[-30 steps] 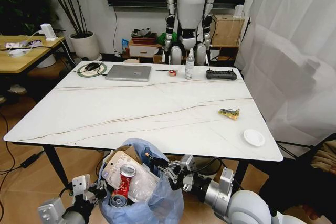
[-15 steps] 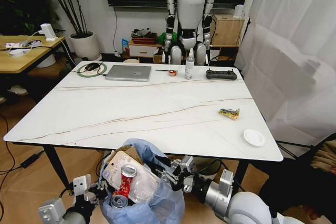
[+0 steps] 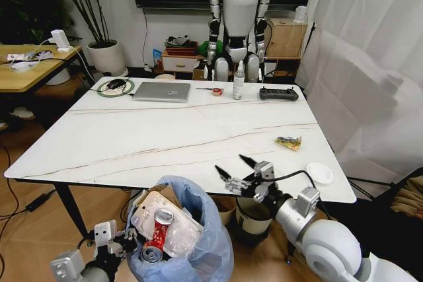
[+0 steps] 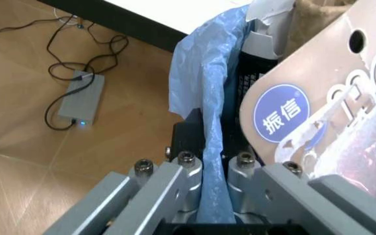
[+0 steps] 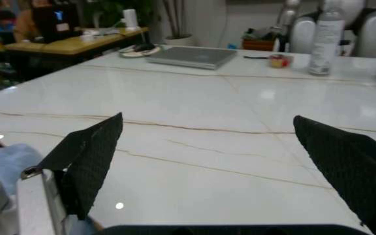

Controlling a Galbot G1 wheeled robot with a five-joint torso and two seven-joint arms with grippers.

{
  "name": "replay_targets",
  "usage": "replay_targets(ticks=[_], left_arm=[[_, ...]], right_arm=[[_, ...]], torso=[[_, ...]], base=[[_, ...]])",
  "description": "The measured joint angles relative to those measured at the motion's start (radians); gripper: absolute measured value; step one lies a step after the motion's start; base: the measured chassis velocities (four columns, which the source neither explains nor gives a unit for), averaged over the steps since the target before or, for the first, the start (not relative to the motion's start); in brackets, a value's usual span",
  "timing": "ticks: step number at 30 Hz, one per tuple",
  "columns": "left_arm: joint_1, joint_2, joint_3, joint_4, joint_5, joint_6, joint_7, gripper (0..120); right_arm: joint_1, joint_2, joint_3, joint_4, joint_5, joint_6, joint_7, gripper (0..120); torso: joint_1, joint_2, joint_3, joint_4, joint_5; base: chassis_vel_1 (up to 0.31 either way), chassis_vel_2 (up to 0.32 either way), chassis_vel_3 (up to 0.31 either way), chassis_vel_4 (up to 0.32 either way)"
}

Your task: Pick up the trash bin and place the trash from the table into it.

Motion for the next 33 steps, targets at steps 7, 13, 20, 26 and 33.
replay_targets(ticks=[7, 13, 20, 26, 33], left_arm=[[-0.006, 0.011, 0.000, -0.003, -0.006, -0.001, 0.001, 0], [-0.007, 0.017, -0.001, -0.005, -0.010, -0.002, 0.002, 0], [-0.005, 0.022, -0.006, -0.010, -0.014, -0.004, 0.002, 0], [-0.006, 0.025, -0.006, -0.010, -0.016, -0.004, 0.003, 0], [-0.007, 0.030, -0.007, -0.010, -0.020, -0.005, 0.003, 0]], right_arm=[[0.014, 0.036, 0.130, -0.053, -0.017, -0.240, 0.054, 100], [0.008, 0.041, 0.208, -0.090, -0.010, -0.355, 0.049, 100], [-0.014, 0.027, 0.292, -0.127, 0.036, -0.405, 0.027, 100], [-0.031, 0.028, 0.331, -0.151, 0.068, -0.425, 0.024, 100], [-0.041, 0.034, 0.352, -0.191, 0.077, -0.427, 0.017, 100]], torso=[[0.000, 0.000, 0.000, 0.0001, 0.0000], [0.000, 0.000, 0.000, 0.0000, -0.0001], [0.000, 0.000, 0.000, 0.0000, -0.0001], [0.000, 0.000, 0.000, 0.0000, -0.0001], [0.000, 0.000, 0.000, 0.0001, -0.0001]], base=[[0.000, 0.000, 0.000, 0.000], [0.000, 0.000, 0.000, 0.000], [0.000, 0.000, 0.000, 0.000], [0.000, 0.000, 0.000, 0.000], [0.000, 0.000, 0.000, 0.000]])
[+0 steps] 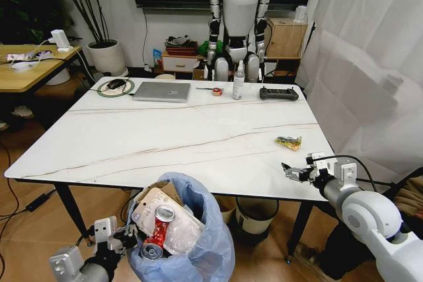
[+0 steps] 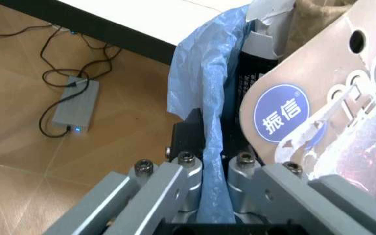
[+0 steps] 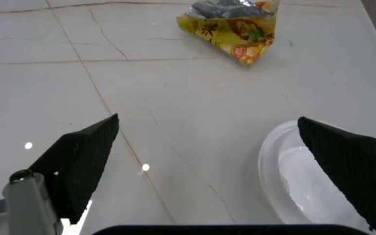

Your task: Pick up the trash bin and place the trash from the table into it.

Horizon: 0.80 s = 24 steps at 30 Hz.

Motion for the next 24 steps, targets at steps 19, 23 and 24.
replay_targets(ticks=[19, 23, 24], left_arm=[[0.006, 0.002, -0.002, -0.005, -0.004, 0.000, 0.000, 0], [0.007, 0.003, -0.002, -0.007, -0.004, 0.000, 0.000, 0], [0.007, 0.003, -0.002, -0.007, -0.004, 0.000, 0.000, 0]], right_arm=[[-0.019, 0.002, 0.027, -0.080, -0.011, 0.015, -0.038, 67], [-0.023, -0.002, 0.037, -0.093, -0.012, 0.017, -0.043, 48], [-0.024, -0.002, 0.037, -0.094, -0.012, 0.017, -0.043, 46]], torso=[[0.000, 0.000, 0.000, -0.0001, 0.0000], [0.000, 0.000, 0.000, -0.0001, -0.0001], [0.000, 0.000, 0.000, -0.0001, -0.0001]], base=[[0.000, 0.000, 0.000, 0.000], [0.000, 0.000, 0.000, 0.000], [0.000, 0.000, 0.000, 0.000]])
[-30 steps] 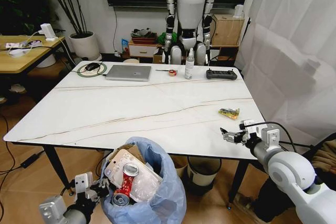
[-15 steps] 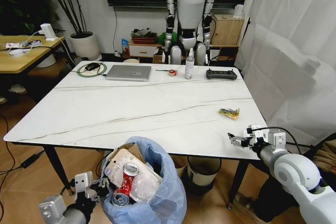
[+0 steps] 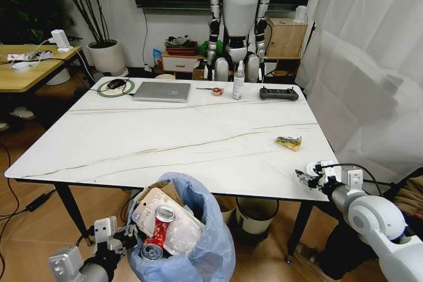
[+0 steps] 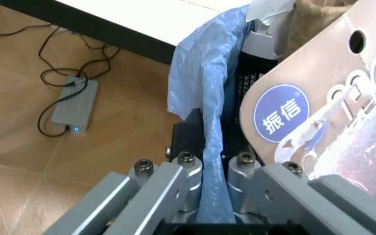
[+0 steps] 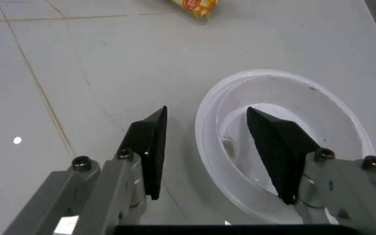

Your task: Pick up the trash bin and place the trash from the table into it.

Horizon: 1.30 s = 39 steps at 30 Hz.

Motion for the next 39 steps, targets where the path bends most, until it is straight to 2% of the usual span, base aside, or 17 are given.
replay_targets(ticks=[1, 3, 4, 8, 13, 18, 22, 39], left_arm=[[0.000, 0.000, 0.000, 0.000, 0.000, 0.000, 0.000, 0], [0.000, 0.000, 0.000, 0.000, 0.000, 0.000, 0.000, 0], [-0.001, 0.000, 0.000, 0.000, 0.001, 0.000, 0.000, 0], [-0.001, 0.000, 0.002, 0.000, 0.001, 0.000, 0.000, 0], [-0.002, 0.002, 0.003, 0.004, 0.001, 0.000, -0.001, 0], [-0.002, 0.002, 0.003, 0.007, 0.001, 0.000, -0.001, 0], [-0.005, 0.003, 0.003, 0.008, 0.000, 0.000, -0.001, 0], [-0.014, 0.003, 0.002, 0.012, -0.007, 0.001, -0.002, 0]], right_arm=[[-0.001, 0.000, 0.001, -0.002, 0.000, 0.000, 0.000, 40], [-0.003, 0.000, 0.002, -0.002, -0.001, 0.001, 0.000, 38], [-0.006, 0.000, 0.002, -0.002, -0.002, 0.002, 0.000, 32], [-0.014, 0.000, 0.002, -0.002, -0.016, 0.005, -0.004, 27], [-0.013, 0.000, -0.005, -0.002, -0.022, 0.006, -0.005, 15], [-0.005, 0.002, -0.015, -0.006, -0.022, 0.006, -0.005, 10], [0.006, 0.003, -0.027, -0.009, -0.023, 0.006, -0.005, 1], [0.026, -0.001, -0.024, 0.005, 0.015, 0.030, -0.022, 0]], torso=[[0.000, 0.000, 0.000, 0.0000, 0.0000], [0.000, 0.000, 0.000, 0.0000, 0.0000], [0.000, 0.000, 0.000, 0.0000, -0.0001], [0.000, 0.000, 0.000, 0.0000, -0.0002], [0.000, 0.000, 0.000, 0.0000, -0.0004], [0.000, 0.000, 0.000, -0.0001, -0.0003], [0.000, 0.000, 0.000, 0.0000, -0.0002], [0.000, 0.000, 0.000, 0.0000, 0.0004]], base=[[0.000, 0.000, 0.000, 0.000], [0.000, 0.000, 0.000, 0.000], [0.000, 0.000, 0.000, 0.000], [0.000, 0.000, 0.000, 0.000], [0.000, 0.000, 0.000, 0.000], [0.000, 0.000, 0.000, 0.000], [0.000, 0.000, 0.000, 0.000], [0.000, 0.000, 0.000, 0.000]])
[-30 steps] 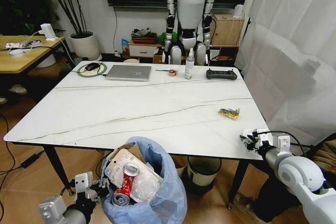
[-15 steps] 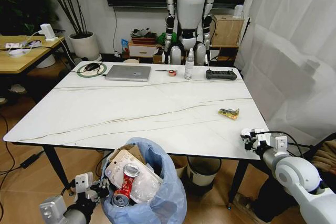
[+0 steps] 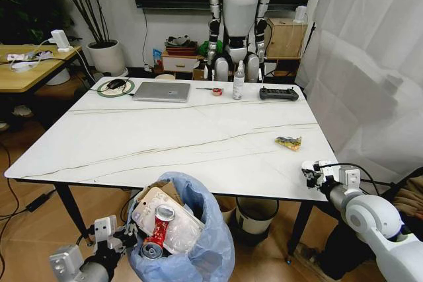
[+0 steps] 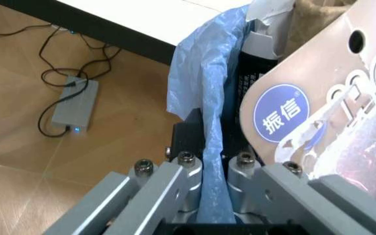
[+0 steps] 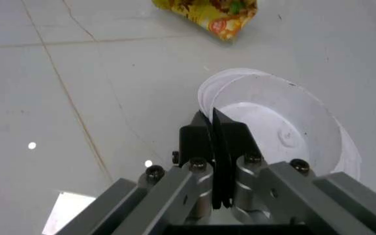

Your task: Pick up the trash bin and place the trash from the table into it.

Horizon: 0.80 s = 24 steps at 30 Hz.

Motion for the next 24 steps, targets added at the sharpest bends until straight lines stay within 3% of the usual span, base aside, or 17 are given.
replay_targets(ticks=[8, 13, 20, 24], left_arm=[[-0.001, -0.004, 0.003, 0.004, 0.000, 0.000, 0.000, 0], [0.000, -0.004, 0.001, 0.003, -0.004, 0.000, -0.001, 0], [-0.001, -0.001, -0.012, 0.002, -0.015, 0.001, -0.005, 0], [-0.007, -0.006, -0.013, 0.001, -0.019, 0.002, -0.007, 0]], right_arm=[[-0.004, -0.006, 0.015, 0.064, 0.056, 0.047, -0.033, 0], [-0.017, -0.027, 0.023, 0.199, 0.159, 0.154, -0.123, 0], [0.006, -0.033, -0.137, 0.362, 0.292, 0.283, -0.166, 0], [0.013, -0.033, -0.203, 0.422, 0.335, 0.304, -0.181, 0]], torso=[[0.000, 0.000, 0.000, 0.0000, -0.0003], [0.000, 0.000, 0.000, -0.0001, -0.0008], [0.000, 0.000, 0.000, 0.0002, -0.0006], [0.000, 0.000, 0.000, 0.0001, -0.0005]], base=[[0.000, 0.000, 0.000, 0.000], [0.000, 0.000, 0.000, 0.000], [0.000, 0.000, 0.000, 0.000], [0.000, 0.000, 0.000, 0.000]])
